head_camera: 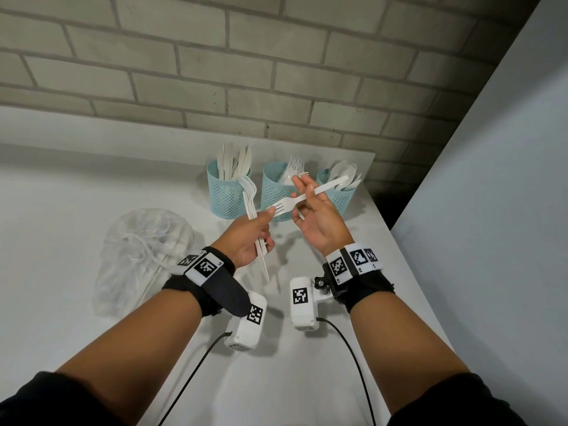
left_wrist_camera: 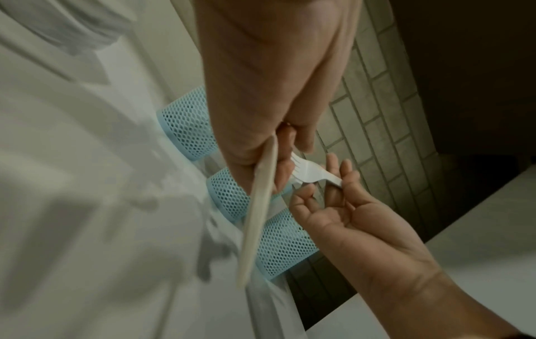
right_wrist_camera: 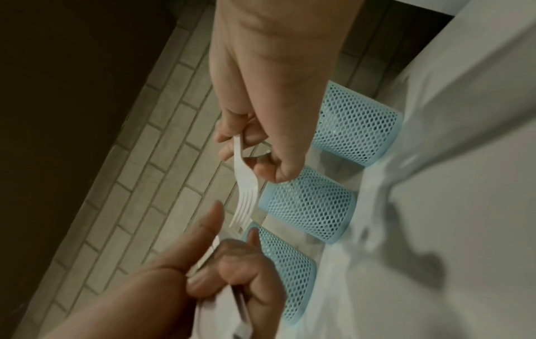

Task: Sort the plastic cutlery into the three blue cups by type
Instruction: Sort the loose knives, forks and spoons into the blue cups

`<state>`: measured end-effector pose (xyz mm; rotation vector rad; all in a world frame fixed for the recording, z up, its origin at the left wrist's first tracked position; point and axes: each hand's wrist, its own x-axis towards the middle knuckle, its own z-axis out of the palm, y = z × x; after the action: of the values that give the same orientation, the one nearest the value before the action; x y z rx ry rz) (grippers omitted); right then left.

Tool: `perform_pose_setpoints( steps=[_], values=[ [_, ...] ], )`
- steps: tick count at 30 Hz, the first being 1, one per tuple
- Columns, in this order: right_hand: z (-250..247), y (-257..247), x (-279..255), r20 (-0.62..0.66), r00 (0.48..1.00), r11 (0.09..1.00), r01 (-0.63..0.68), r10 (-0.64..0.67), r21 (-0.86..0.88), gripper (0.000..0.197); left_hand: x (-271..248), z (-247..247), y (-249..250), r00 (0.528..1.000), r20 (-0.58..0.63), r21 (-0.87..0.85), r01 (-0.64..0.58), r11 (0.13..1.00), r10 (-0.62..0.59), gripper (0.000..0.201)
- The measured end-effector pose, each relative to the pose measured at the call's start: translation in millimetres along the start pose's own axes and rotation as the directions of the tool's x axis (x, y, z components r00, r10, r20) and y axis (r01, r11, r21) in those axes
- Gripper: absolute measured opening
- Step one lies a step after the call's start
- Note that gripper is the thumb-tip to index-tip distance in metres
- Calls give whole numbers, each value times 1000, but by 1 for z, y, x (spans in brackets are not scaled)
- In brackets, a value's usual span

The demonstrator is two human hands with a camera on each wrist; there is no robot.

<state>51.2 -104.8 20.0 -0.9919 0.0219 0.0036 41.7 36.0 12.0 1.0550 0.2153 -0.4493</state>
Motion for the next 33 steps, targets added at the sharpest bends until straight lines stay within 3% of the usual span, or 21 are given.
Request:
perform_pose_setpoints(
  steps=[3,5,7,9,10,12,13,14,15,16,17,19,22,25,26,28,33],
  values=[
    [0,1,-2,-7,998,997,-66,66,38,18,0,-1,0,999,-18,9,-35,999,35,13],
    [2,1,-2,-100,993,998,-65,67,22,18,1,-2,1,994,-66,57,-88,994,92,15],
    [2,2,2,-276,961,999,-11,0,-40,38,3,-3,0,976,-107,198,-166,966,190,16],
    [-1,2,5,-400,896,931,36,-191,-364,67,4,-3,-2,956,-118,314,-220,923,268,16],
    [-1,3,5,-398,864,787,-3,-308,-617,82,5,-3,-2,950,-122,342,-231,911,287,16],
    [0,3,1,-280,837,311,-141,-469,-940,91,6,-4,-4,946,-131,365,-232,902,297,16],
    [3,4,-2,-160,851,60,-150,-501,-987,78,6,-4,-4,946,-132,371,-231,900,297,16],
    [5,2,-4,-31,880,-132,-107,-475,-985,55,7,-4,-4,946,-132,373,-230,899,297,15],
    [7,2,-6,59,920,-219,-29,-388,-975,42,7,-4,-4,946,-131,374,-231,898,297,15],
    [6,1,-7,114,956,-207,58,-270,-977,49,7,-4,-4,946,-127,375,-233,897,299,15],
    [5,2,-10,127,982,-88,115,-141,-989,56,6,-5,-4,947,-119,377,-235,896,299,14],
    [5,4,-13,112,993,207,103,35,-973,50,5,-6,-2,957,-82,366,-232,901,280,13],
    [-2,9,-7,-21,999,399,-38,46,-916,30,2,-5,3,980,-10,251,-189,949,198,17],
    [-1,9,-2,-155,988,721,-104,-5,-685,8,1,-6,6,992,15,155,-128,980,127,15],
    [3,5,-2,-161,987,781,-104,4,-616,8,1,-6,6,993,28,141,-119,983,116,16],
    [7,0,-1,-167,986,836,-113,26,-537,17,1,-6,5,992,57,128,-121,984,114,18],
    [18,-7,0,-156,984,856,-155,88,-493,11,-2,-8,0,984,110,108,-150,983,138,15]
  ],
)
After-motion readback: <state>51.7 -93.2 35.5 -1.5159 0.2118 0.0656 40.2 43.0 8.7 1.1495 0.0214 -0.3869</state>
